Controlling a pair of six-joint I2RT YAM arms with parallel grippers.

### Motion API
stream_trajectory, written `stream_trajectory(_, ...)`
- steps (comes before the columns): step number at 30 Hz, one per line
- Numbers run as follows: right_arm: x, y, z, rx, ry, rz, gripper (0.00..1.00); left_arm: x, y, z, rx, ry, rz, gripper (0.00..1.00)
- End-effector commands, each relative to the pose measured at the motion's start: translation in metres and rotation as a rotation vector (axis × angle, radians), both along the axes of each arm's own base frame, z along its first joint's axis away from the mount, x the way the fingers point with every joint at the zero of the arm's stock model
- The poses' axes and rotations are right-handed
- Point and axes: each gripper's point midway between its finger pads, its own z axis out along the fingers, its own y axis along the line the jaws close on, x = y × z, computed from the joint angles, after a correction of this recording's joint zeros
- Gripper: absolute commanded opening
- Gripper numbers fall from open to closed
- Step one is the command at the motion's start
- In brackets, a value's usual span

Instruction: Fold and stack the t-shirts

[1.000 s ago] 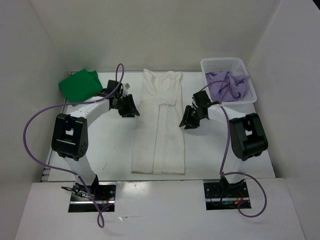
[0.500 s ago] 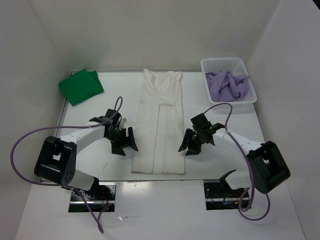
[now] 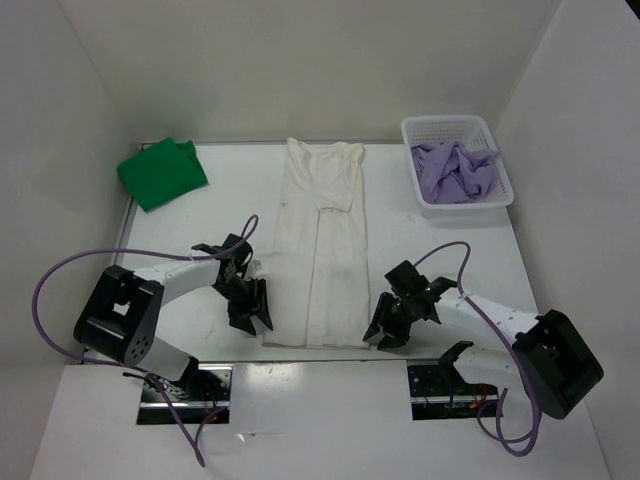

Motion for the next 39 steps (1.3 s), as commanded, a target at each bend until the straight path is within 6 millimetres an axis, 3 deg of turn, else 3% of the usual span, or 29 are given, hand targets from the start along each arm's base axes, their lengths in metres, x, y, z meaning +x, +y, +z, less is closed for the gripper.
stream_trajectory(1, -0.005, 0.005, 0.005, 0.032, 0.012, -0.023, 0.50, -0.016, -0.004, 0.002, -0.010, 0.069, -0.007, 0.57)
stream_trajectory(11, -0.004, 0.011, 0.001, 0.060, 0.010, -0.015, 0.34, -0.024, -0.007, -0.002, -0.022, 0.091, -0.018, 0.39)
stream_trajectory(15, 0.004, 0.017, 0.007, 0.078, -0.014, -0.014, 0.32, -0.026, -0.011, 0.002, -0.054, 0.095, -0.035, 0.37)
stream_trajectory(21, 0.008, 0.020, 0.004, 0.076, -0.011, -0.014, 0.17, -0.031, -0.015, 0.003, -0.077, 0.089, -0.082, 0.32)
stream_trajectory(27, 0.007, 0.019, 0.008, 0.065, -0.006, 0.003, 0.01, -0.035, -0.018, 0.004, -0.086, 0.089, -0.112, 0.10)
stream_trajectory(31, 0.028, 0.026, 0.039, 0.065, -0.075, 0.042, 0.00, -0.015, -0.024, 0.023, -0.106, 0.028, -0.130, 0.03)
stream_trajectory(36, 0.079, 0.003, 0.058, 0.042, -0.176, 0.000, 0.00, 0.049, -0.029, 0.057, -0.204, -0.098, -0.014, 0.01)
stream_trajectory(39, 0.115, -0.006, 0.066, 0.023, -0.241, -0.010, 0.00, 0.090, -0.020, 0.064, -0.211, -0.173, 0.079, 0.01)
